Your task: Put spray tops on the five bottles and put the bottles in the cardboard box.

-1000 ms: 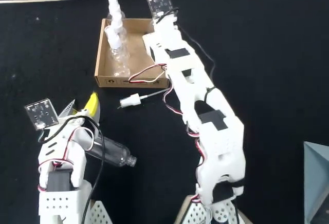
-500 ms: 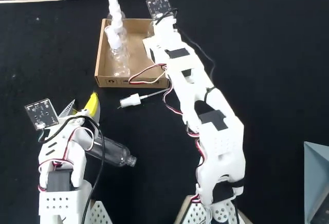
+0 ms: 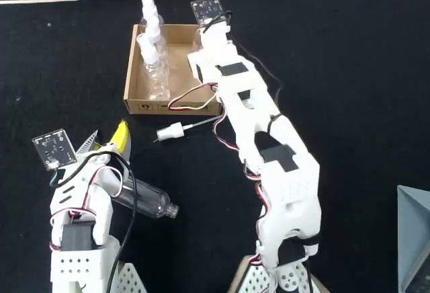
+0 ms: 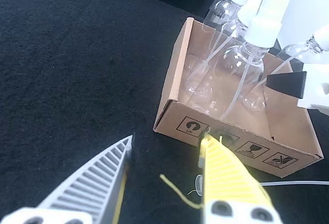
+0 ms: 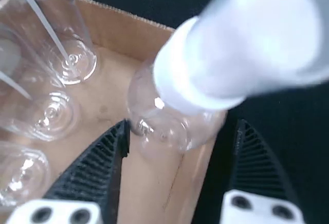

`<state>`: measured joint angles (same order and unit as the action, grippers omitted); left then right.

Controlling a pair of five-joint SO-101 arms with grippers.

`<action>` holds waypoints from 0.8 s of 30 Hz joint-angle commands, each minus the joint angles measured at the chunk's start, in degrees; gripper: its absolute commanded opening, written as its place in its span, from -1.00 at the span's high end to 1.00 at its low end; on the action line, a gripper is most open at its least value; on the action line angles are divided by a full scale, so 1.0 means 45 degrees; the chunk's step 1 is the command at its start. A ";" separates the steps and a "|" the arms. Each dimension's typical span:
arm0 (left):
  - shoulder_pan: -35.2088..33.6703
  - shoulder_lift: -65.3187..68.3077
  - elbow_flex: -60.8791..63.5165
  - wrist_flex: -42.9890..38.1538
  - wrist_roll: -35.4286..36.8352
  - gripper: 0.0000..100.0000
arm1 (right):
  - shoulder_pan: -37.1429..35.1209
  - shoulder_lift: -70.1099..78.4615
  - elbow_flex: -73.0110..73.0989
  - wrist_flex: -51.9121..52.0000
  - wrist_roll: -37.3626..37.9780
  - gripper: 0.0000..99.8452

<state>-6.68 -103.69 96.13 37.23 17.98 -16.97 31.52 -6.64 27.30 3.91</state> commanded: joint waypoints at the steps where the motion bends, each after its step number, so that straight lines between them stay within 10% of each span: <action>1: -0.0166 -0.0137 0.0283 0.0117 -0.0137 0.61 | -0.0098 -0.1612 -0.0576 0.0860 -0.0078 0.48; 24: -0.0186 -0.0137 0.0283 0.0117 -0.0137 0.61 | -0.0098 -0.4464 -0.0596 0.6466 -0.0098 0.48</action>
<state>-7.12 -103.69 96.13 37.23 17.89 -16.88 17.80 -6.64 53.58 3.91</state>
